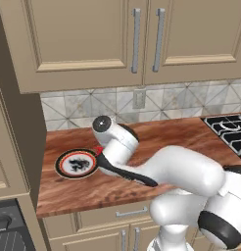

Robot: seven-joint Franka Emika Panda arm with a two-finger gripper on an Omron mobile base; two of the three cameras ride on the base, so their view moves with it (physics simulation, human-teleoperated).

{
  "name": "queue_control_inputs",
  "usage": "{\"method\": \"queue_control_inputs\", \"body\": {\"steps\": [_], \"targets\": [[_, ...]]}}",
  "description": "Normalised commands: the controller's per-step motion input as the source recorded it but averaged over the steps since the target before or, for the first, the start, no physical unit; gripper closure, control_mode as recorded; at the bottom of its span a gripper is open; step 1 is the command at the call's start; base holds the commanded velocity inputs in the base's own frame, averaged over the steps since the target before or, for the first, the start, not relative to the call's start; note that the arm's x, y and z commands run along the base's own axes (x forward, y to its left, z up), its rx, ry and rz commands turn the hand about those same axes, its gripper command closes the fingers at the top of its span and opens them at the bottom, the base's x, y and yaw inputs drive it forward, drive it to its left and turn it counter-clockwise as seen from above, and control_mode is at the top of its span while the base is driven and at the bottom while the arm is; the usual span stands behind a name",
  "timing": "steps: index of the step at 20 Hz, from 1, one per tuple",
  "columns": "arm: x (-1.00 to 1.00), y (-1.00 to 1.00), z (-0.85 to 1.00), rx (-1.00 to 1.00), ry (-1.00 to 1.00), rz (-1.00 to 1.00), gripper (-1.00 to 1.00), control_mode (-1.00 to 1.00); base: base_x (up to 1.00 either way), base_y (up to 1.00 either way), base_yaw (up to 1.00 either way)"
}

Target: Place the fish on the rack of the oven, and slide the rack back inside. Close the oven door.

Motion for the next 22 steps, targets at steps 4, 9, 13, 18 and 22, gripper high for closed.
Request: {"method": "queue_control_inputs", "body": {"steps": [4, 9, 13, 18, 22], "targets": [[-0.81, -0.89, 0.33, 0.06, 0.0, -0.09, 1.0, -1.0, 0.0, 0.0, 0.0], [-0.82, -0.92, 0.28, 0.06, 0.0, -0.1, 1.0, -1.0, 0.0, 0.0, 0.0], [-0.72, -0.83, 0.28, 0.01, 0.0, -0.08, 1.0, -1.0, 0.0, 0.0, 0.0], [-0.64, -0.74, 0.2, 0.01, -0.04, -0.05, 1.0, -1.0, 0.0, 0.0, 0.0], [-0.23, -0.44, 0.05, 0.01, -0.04, -0.01, 1.0, -1.0, 0.0, 0.0, 0.0]]}}
